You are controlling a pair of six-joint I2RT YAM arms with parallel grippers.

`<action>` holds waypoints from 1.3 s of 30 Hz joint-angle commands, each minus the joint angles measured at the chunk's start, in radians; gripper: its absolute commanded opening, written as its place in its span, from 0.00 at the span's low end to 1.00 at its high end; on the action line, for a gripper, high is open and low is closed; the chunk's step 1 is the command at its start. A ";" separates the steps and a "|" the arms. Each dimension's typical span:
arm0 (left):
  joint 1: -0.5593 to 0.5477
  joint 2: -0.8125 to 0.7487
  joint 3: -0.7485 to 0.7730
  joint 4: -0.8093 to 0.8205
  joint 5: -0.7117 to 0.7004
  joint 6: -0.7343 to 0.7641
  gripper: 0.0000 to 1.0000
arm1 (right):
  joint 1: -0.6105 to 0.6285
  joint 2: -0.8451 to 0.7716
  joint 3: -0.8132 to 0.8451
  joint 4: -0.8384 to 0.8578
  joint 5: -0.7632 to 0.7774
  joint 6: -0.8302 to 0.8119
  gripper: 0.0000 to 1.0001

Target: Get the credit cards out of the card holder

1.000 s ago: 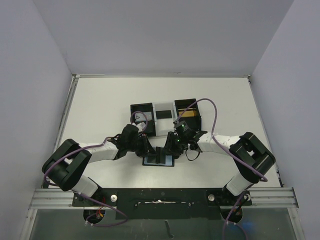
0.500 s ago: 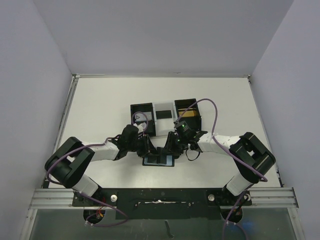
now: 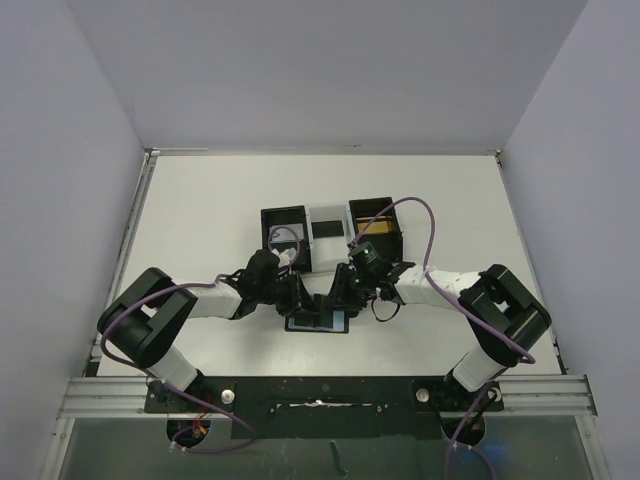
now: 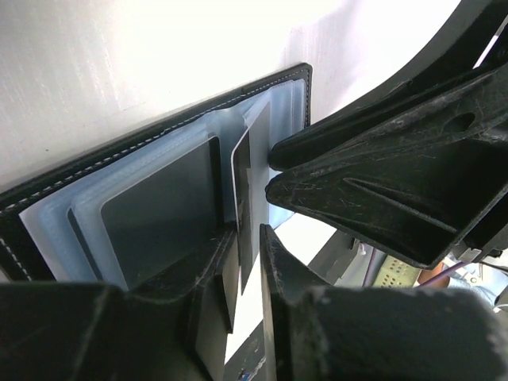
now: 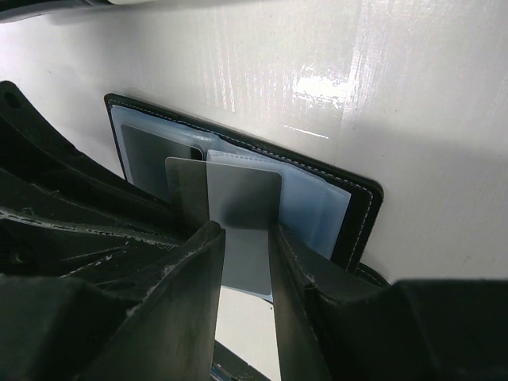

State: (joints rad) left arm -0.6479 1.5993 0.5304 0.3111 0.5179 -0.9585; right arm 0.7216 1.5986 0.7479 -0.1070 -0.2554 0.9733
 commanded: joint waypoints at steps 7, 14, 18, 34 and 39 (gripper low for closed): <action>-0.007 -0.063 0.036 -0.061 -0.064 0.057 0.02 | 0.000 0.002 0.018 -0.130 0.150 -0.018 0.30; 0.004 -0.149 0.027 -0.151 -0.131 0.093 0.00 | -0.001 -0.018 0.061 -0.188 0.196 -0.061 0.29; 0.006 -0.146 0.037 -0.152 -0.121 0.101 0.00 | 0.000 -0.034 0.076 -0.180 0.175 -0.080 0.30; 0.004 -0.109 0.044 -0.101 -0.086 0.082 0.01 | 0.029 0.001 0.055 -0.087 0.085 -0.048 0.32; 0.000 -0.064 0.036 -0.027 -0.018 0.060 0.15 | 0.029 0.006 0.022 -0.043 0.059 -0.032 0.32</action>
State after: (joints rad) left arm -0.6479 1.4998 0.5411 0.1837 0.4351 -0.8856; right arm 0.7464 1.5978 0.7948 -0.1928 -0.1715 0.9268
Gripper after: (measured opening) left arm 0.110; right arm 0.317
